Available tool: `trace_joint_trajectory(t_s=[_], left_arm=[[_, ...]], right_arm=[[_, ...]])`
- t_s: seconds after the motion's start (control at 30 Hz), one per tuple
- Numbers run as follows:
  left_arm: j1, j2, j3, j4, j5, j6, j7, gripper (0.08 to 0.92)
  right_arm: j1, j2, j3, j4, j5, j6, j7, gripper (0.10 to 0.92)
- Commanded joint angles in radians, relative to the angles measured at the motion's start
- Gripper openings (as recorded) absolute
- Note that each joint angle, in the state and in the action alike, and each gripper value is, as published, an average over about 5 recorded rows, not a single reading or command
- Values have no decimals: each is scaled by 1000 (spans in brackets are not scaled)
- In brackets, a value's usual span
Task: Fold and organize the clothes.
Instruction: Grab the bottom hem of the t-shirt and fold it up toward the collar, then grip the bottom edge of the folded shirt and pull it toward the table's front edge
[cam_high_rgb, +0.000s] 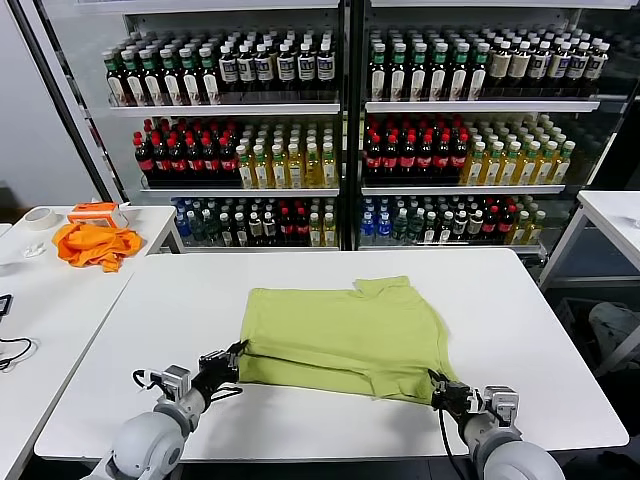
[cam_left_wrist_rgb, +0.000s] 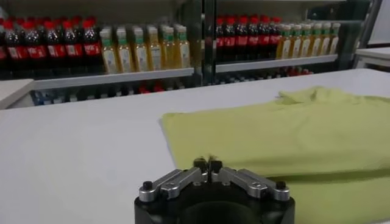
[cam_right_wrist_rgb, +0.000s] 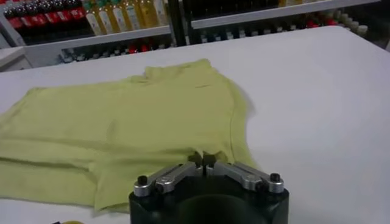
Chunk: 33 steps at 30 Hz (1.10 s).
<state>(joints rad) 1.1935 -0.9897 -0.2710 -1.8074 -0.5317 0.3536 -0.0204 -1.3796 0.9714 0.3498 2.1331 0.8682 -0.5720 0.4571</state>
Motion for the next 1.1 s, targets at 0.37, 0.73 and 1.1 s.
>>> trace_joint_trajectory(t_s=[0.37,0.73,1.1], left_arm=[[-49,-16,-19,80,12,3,-10,359],[86,3,-90,-106,-38,-18,-58,679],[155,-7,-67,-152,-16,169,-110,822]], right_arm=[[28,-19,32,-34,-17,-7,-8,421],[-164,-53,194,7,-88,25,-102,732],[-197,-13,121,-34,-268,118,-144,822]])
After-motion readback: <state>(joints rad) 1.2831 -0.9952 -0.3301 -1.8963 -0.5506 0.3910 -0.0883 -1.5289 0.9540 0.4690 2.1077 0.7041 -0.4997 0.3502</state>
